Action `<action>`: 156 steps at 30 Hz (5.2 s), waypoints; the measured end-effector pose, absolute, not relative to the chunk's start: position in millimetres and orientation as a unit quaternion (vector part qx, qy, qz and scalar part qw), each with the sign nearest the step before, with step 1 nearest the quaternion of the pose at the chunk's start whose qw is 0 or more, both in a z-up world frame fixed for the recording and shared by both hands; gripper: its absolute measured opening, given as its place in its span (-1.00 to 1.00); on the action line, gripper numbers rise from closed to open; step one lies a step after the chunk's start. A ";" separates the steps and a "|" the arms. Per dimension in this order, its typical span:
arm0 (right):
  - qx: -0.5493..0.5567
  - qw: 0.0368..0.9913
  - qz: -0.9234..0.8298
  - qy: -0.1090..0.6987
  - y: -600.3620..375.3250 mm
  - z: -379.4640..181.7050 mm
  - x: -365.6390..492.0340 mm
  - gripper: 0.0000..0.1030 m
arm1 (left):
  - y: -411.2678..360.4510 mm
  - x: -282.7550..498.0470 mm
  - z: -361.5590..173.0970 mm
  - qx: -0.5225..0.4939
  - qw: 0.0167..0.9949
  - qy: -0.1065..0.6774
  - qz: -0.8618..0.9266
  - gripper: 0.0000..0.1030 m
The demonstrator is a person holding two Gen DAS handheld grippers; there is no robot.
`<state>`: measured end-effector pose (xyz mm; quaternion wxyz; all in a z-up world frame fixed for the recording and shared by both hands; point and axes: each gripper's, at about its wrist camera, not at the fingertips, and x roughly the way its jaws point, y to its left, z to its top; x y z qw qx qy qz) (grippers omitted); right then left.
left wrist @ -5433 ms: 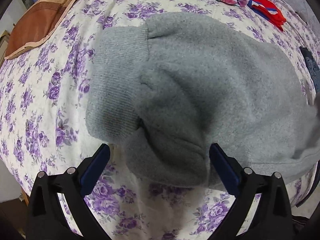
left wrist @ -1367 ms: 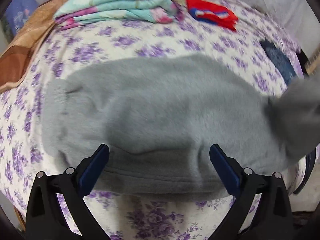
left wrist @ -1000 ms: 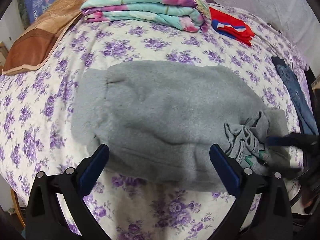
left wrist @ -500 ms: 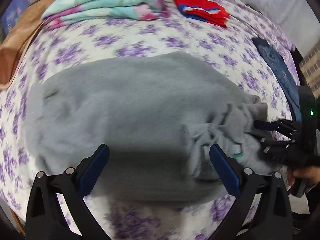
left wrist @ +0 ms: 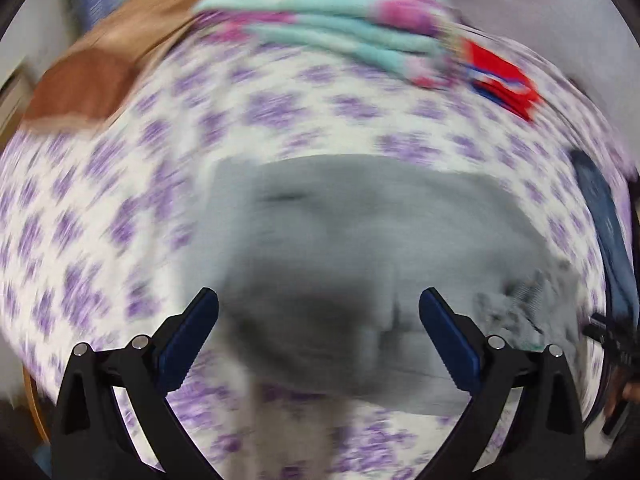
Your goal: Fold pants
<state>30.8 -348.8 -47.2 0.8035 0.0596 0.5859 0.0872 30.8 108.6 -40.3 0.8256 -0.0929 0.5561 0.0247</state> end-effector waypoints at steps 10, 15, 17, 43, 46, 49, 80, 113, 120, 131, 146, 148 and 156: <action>0.065 0.813 0.098 0.570 -335.5 -44.2 45.1 0.67 | 140.3 12.2 -82.7 -0.309 0.724 0.616 -0.024 0.87; 0.067 0.808 0.102 0.576 -330.6 -50.7 41.3 0.67 | 139.0 22.9 -108.0 -0.351 0.703 0.618 -0.010 0.45; 0.071 0.809 0.101 0.575 -331.3 -50.9 39.7 0.67 | 142.2 31.9 -116.3 -0.364 0.692 0.624 -0.001 0.45; 0.150 0.800 0.068 0.577 -368.6 -58.5 33.3 0.67 | -158.2 39.7 -36.4 -0.022 0.724 0.606 -0.329 0.78; 0.177 0.792 0.067 0.580 -380.4 -62.0 27.9 0.67 | -143.3 44.2 -29.7 -0.063 0.726 0.600 -0.330 0.78; 0.224 0.790 0.073 0.565 -390.5 -55.6 27.6 0.67 | -110.9 52.0 -4.0 -0.103 0.743 0.581 -0.316 0.78; 0.301 0.775 0.221 0.510 -337.8 33.6 24.7 -0.30 | -28.8 48.8 -37.4 -0.099 0.802 0.576 -0.127 0.86; 0.172 0.774 0.110 0.599 -332.9 -87.1 121.0 -0.96 | -126.9 66.1 -86.9 -0.021 0.758 0.627 -0.178 0.92; 0.186 0.809 0.155 0.535 -347.2 -25.8 65.7 0.19 | -98.5 76.4 -38.1 -0.044 0.790 0.587 -0.171 0.90; 0.155 0.799 0.215 0.540 -341.9 -14.9 8.2 0.42 | -97.4 105.6 -78.1 -0.065 0.752 0.638 -0.150 0.90; 0.421 0.689 0.139 0.572 -416.3 -120.7 1.7 0.84 | -92.6 82.1 -110.1 -0.137 0.665 0.695 -0.236 0.92; 0.437 0.683 0.139 0.568 -410.5 -128.6 6.4 0.89 | -93.8 84.9 -115.0 -0.147 0.660 0.698 -0.238 0.92; 0.345 0.702 0.142 0.606 -365.4 -113.8 27.5 0.61 | -116.5 83.7 -107.7 -0.114 0.663 0.704 -0.227 0.88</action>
